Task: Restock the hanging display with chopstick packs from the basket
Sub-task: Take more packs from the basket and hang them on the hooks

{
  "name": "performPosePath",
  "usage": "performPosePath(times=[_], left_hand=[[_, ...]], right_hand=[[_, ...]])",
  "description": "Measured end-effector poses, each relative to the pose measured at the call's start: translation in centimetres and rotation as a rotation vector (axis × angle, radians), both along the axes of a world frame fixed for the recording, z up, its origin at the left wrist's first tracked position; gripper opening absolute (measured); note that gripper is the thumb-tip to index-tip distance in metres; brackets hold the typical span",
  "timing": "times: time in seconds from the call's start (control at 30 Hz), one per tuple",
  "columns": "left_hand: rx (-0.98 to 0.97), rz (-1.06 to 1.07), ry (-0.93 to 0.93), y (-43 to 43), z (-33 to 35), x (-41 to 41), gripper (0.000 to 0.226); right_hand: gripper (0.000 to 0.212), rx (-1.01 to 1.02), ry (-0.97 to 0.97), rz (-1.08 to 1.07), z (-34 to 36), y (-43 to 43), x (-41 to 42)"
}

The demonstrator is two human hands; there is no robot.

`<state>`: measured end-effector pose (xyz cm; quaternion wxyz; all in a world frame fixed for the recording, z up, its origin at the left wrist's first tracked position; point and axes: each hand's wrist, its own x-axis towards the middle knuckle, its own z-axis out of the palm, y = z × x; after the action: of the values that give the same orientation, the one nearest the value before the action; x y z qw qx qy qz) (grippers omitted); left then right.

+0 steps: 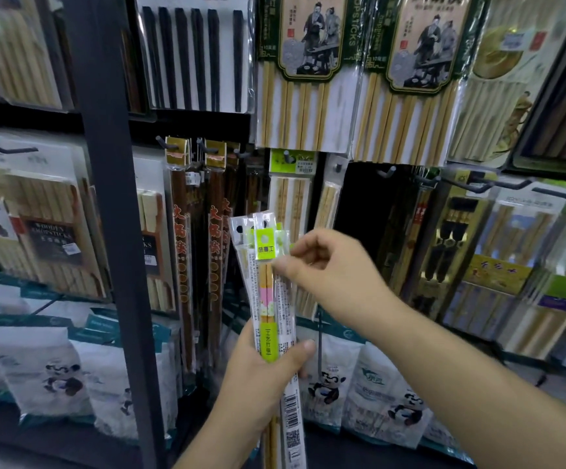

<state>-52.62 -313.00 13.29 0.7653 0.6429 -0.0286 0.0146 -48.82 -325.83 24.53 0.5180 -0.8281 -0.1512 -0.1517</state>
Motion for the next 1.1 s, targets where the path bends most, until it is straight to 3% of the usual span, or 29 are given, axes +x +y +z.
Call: performPosePath(times=[0.13,0.33,0.53,0.67,0.83,0.97,1.1], left_hand=[[-0.032,0.017,-0.009,0.0,0.2,-0.2,0.059],[-0.083,-0.046,-0.054,-0.1,0.5,-0.4,0.063],[-0.329,-0.110,0.096,0.4,0.8,-0.3,0.043],[-0.270,-0.141,0.064,0.4,0.6,-0.4,0.050],[-0.215,-0.105,0.025,0.1,0.5,-0.4,0.053],[-0.168,-0.092,-0.007,0.2,0.3,-0.2,0.043],[-0.132,-0.057,-0.027,0.1,0.1,-0.1,0.055]], right_hand=[[0.034,-0.026,0.065,0.006,-0.3,0.3,-0.4],[0.026,0.135,0.191,0.083,-0.7,-0.5,0.2],[0.019,0.391,0.313,0.115,-0.6,-1.7,1.2],[0.014,0.522,0.378,0.181,-0.6,-2.3,1.6],[0.011,0.434,0.314,0.157,-1.4,-1.6,0.9],[0.040,0.316,0.287,0.098,-1.4,-1.2,0.3],[0.039,0.286,0.303,0.031,-0.9,-1.1,0.1]])
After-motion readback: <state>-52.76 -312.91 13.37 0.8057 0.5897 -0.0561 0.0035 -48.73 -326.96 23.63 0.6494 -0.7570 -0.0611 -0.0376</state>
